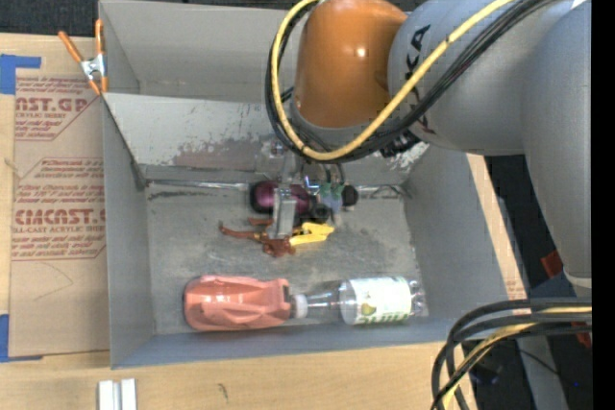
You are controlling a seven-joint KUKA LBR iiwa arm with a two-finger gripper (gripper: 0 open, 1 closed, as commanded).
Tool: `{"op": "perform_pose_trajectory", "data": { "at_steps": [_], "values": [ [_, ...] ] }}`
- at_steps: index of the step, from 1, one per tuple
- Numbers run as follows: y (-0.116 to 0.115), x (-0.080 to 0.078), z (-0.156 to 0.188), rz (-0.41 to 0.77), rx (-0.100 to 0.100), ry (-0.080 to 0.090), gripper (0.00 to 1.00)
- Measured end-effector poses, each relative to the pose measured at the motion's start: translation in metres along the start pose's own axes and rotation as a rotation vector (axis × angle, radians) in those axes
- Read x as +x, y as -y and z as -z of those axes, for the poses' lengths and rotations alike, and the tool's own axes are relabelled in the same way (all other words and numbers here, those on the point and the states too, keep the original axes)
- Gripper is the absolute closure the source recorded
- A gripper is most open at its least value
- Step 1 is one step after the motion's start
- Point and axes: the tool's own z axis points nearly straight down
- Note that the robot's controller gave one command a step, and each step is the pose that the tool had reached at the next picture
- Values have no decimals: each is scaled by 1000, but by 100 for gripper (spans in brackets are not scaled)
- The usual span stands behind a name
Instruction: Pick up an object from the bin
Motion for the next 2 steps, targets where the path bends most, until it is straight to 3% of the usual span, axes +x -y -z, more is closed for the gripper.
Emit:
{"op": "perform_pose_trajectory", "data": {
  "at_steps": [1, 2],
  "values": [
    [1, -2, 5, -2, -1, 8, 100],
    [1, -2, 5, -2, -1, 8, 100]
  ]
}}
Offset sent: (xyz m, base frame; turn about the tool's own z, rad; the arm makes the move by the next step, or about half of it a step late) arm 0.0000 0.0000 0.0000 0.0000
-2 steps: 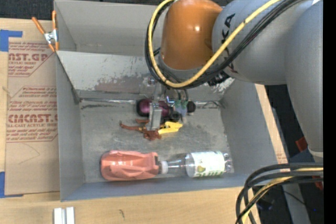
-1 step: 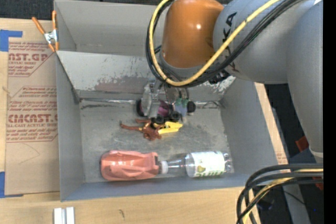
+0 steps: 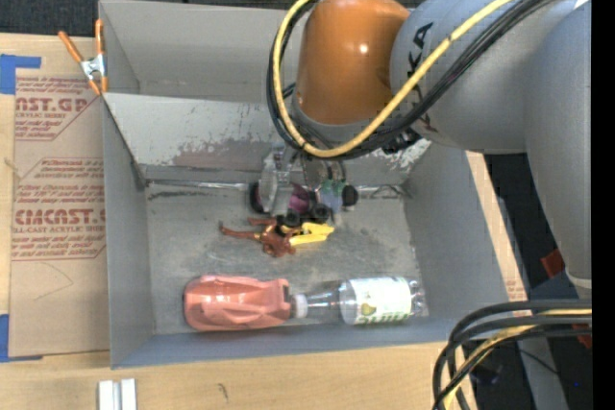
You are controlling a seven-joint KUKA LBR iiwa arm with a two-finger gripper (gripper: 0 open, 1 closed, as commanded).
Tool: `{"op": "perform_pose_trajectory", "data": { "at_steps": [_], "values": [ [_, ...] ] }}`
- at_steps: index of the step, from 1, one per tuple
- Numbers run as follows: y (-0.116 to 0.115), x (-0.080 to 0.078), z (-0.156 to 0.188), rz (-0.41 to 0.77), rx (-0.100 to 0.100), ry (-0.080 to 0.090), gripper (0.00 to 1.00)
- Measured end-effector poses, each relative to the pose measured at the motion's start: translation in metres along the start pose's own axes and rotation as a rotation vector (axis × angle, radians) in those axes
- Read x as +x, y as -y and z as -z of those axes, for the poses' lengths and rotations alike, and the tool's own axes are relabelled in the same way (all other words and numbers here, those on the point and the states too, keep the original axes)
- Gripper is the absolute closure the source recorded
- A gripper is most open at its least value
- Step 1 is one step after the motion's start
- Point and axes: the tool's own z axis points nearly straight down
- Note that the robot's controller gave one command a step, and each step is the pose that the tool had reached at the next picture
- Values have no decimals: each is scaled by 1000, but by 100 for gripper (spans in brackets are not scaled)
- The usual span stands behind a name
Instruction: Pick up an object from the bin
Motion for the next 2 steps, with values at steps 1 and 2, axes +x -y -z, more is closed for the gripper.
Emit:
{"op": "perform_pose_trajectory", "data": {
  "at_steps": [1, 2],
  "values": [
    [-2, 6, -19, -9, 0, 1, 100],
    [-21, 22, -9, -18, 2, -4, 100]
  ]
}}
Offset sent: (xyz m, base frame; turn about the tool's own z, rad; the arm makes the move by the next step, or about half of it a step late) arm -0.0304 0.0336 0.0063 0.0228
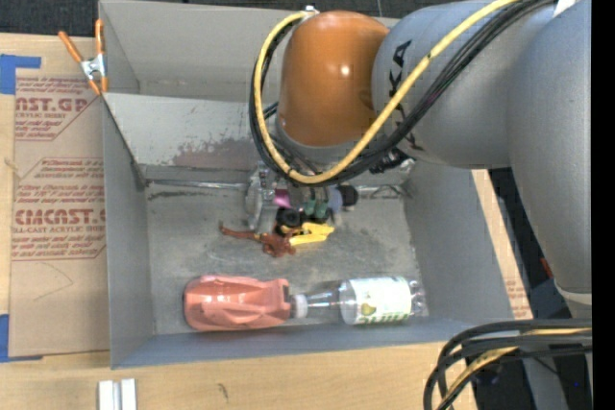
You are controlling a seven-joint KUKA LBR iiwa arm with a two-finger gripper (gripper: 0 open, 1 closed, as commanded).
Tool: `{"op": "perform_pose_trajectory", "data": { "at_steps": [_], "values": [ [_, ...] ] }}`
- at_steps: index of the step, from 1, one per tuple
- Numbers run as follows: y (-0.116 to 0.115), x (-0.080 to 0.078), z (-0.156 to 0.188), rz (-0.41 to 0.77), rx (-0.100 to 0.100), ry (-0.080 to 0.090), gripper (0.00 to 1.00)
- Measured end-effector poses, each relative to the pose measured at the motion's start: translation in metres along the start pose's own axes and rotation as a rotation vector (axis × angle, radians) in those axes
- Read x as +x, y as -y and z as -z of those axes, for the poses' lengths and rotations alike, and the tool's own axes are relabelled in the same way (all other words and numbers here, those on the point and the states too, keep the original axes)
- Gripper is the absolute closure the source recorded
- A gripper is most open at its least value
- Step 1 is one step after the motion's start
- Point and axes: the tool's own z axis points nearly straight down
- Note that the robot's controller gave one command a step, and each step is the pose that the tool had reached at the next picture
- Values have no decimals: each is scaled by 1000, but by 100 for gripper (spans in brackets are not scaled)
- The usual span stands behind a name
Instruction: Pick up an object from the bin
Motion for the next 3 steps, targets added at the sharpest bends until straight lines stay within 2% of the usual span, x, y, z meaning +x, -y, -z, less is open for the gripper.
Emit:
{"op": "perform_pose_trajectory", "data": {
  "at_steps": [1, 2, 3],
  "values": [
    [-6, 13, -35, 29, -2, 13, 100],
    [-5, 20, -64, 40, 2, -3, 100],
    [0, 15, -7, 46, 2, -1, 100]
  ]
}}
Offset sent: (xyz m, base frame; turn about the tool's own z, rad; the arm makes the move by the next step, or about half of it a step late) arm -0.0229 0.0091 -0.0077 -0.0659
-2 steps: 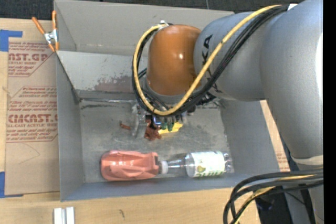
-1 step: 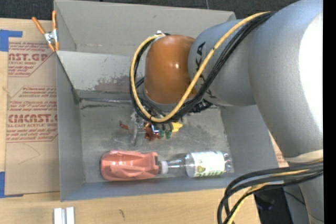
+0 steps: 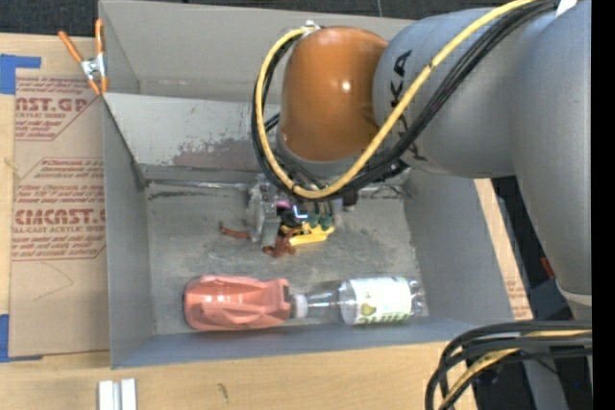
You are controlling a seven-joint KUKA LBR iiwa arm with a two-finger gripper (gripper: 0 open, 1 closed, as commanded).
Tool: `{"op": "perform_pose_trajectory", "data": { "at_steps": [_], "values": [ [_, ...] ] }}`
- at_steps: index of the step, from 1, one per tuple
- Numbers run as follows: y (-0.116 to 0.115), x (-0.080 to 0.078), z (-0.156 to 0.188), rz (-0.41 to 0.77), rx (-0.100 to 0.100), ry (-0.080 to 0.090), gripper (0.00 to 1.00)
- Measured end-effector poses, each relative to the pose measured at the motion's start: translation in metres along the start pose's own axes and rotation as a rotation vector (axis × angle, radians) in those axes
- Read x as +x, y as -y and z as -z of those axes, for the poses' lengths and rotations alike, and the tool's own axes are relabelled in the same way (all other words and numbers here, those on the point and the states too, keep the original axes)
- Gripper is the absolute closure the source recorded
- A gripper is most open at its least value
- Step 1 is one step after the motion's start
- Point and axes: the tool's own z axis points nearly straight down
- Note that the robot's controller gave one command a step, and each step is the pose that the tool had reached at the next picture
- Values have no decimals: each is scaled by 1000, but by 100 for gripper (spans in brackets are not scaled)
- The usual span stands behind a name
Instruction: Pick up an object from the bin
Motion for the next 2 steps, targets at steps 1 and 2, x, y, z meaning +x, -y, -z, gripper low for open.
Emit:
{"op": "perform_pose_trajectory", "data": {
  "at_steps": [1, 2],
  "values": [
    [22, 10, 32, 10, -2, 11, 100],
    [-35, 6, 116, 22, -3, 8, 0]
  ]
}}
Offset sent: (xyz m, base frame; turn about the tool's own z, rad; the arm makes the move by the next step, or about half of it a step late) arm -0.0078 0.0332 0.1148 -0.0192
